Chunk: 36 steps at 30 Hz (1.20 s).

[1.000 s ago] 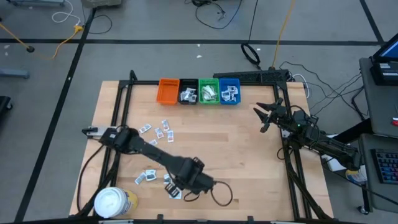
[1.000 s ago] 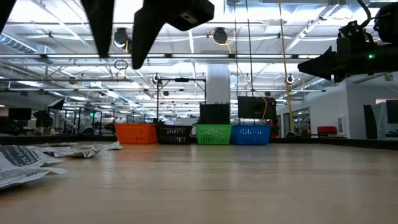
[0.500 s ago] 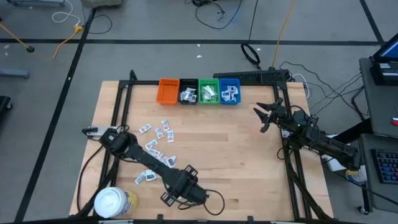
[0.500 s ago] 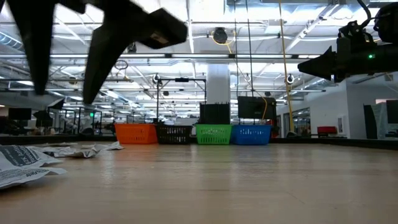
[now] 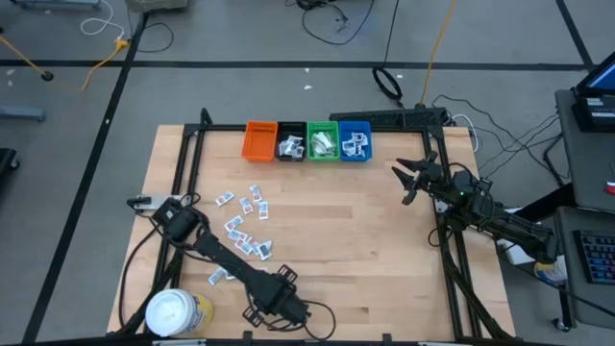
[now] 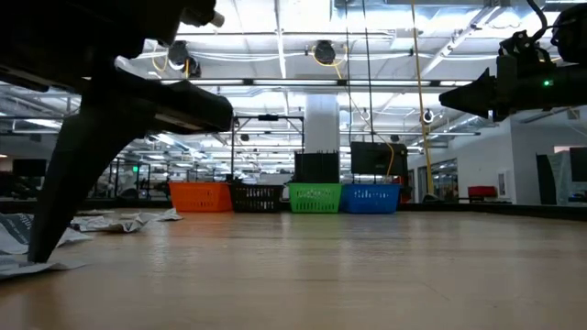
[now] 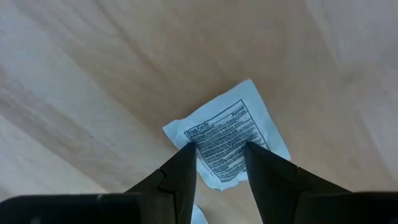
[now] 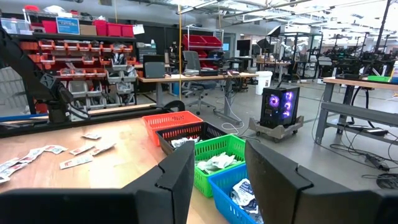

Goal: Pick & Place First Aid Supplies
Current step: Put the blue packet into the black bin

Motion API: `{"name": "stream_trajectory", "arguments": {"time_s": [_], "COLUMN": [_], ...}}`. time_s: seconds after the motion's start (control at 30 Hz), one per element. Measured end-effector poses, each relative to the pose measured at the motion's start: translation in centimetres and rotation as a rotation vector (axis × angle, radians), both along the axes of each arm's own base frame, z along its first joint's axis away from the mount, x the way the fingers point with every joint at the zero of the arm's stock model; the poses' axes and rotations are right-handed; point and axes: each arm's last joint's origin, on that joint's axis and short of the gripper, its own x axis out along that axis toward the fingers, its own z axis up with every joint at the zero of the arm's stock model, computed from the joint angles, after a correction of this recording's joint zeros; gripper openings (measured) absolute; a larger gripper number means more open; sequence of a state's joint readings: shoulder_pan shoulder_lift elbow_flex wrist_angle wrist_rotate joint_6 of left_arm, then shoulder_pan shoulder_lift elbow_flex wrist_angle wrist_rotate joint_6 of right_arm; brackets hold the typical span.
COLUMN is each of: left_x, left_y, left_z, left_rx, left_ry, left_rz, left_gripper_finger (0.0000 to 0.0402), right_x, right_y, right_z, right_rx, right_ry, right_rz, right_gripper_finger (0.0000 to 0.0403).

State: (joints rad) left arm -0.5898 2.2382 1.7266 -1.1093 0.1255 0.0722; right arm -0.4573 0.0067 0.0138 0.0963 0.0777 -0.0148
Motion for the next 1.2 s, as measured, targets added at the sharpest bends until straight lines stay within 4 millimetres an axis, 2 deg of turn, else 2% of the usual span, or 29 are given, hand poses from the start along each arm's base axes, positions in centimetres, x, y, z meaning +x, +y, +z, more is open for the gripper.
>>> {"name": "stream_trajectory", "arguments": {"time_s": [0.17,0.37,0.53,0.63,0.7,0.8,1.2], "left_x": [-0.4,-0.3,0.1,0.4,0.7,1.0,1.0], "left_y": [-0.1,-0.2,0.1,0.8,1.7,3.6,11.2], "left_z": [-0.4,-0.5,-0.4,0.5,1.8,4.3,10.8], "left_rx": [0.002,-0.018,-0.033,-0.045,-0.062,-0.069,-0.087], "left_ry": [0.000,0.001,-0.003,-0.016,-0.045,-0.082,-0.141], "left_rz": [-0.011,-0.010,0.004,0.023,0.044,0.095,0.321], "left_gripper_finger": [0.0114,0.0020,0.0013,0.0006,0.0007,0.0005,0.0004], "right_x": [0.0,0.0,0.0,0.0,0.0,0.0,0.0], "right_y": [0.0,0.0,0.0,0.0,0.0,0.0,0.0], "right_z": [0.0,0.0,0.0,0.0,0.0,0.0,0.0], "right_rx": [0.000,0.000,0.000,0.000,0.000,0.000,0.000], "right_ry": [0.000,0.000,0.000,0.000,0.000,0.000,0.000], "right_rz": [0.000,0.000,0.000,0.000,0.000,0.000,0.000], "right_gripper_finger": [0.0139,0.0139,0.0139,0.0139,0.0139,0.0139,0.0139]}}
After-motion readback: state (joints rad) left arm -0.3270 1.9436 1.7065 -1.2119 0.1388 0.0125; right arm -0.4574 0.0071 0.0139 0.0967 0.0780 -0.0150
